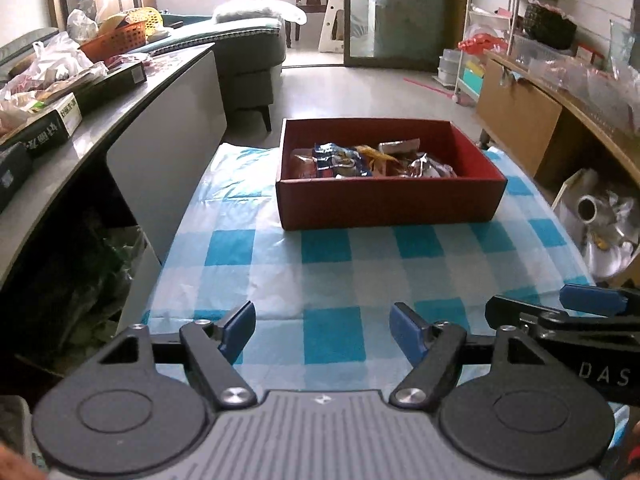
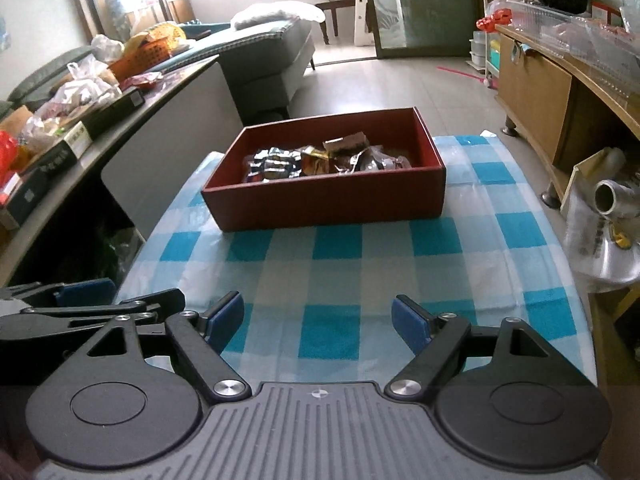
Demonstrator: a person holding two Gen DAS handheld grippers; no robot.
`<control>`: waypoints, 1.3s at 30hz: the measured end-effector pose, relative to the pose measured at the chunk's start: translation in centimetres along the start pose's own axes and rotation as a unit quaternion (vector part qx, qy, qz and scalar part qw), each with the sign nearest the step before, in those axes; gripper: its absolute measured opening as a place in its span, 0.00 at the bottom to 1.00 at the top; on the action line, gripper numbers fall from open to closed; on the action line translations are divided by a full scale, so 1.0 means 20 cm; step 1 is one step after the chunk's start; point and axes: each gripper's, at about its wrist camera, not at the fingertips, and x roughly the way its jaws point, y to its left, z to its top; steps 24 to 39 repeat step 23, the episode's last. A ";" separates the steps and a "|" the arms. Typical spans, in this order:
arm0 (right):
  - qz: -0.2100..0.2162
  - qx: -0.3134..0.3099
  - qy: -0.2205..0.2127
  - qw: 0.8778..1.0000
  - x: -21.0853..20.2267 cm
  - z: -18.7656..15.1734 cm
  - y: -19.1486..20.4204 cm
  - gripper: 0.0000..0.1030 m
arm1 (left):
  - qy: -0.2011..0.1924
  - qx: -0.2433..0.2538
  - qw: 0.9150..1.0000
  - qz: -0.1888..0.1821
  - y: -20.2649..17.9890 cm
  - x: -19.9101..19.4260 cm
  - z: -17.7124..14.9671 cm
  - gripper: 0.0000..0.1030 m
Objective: Organize snacks
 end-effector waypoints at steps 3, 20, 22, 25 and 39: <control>0.002 -0.002 0.001 1.000 -0.01 -0.03 0.01 0.83 | 0.000 0.001 1.000 0.003 0.00 -0.02 -0.01 0.66; 0.011 -0.004 -0.005 1.000 -0.03 -0.04 0.02 0.83 | -0.020 -0.001 1.000 0.013 0.01 -0.05 -0.02 0.66; 0.012 -0.004 -0.004 1.000 -0.03 -0.04 0.02 0.84 | -0.021 -0.002 1.000 0.015 0.01 -0.05 -0.02 0.66; 0.012 -0.005 -0.004 1.000 -0.03 -0.04 0.02 0.84 | -0.021 -0.003 1.000 0.016 0.01 -0.05 -0.02 0.66; 0.012 -0.005 -0.004 1.000 -0.03 -0.04 0.02 0.84 | -0.021 -0.003 1.000 0.016 0.01 -0.05 -0.02 0.66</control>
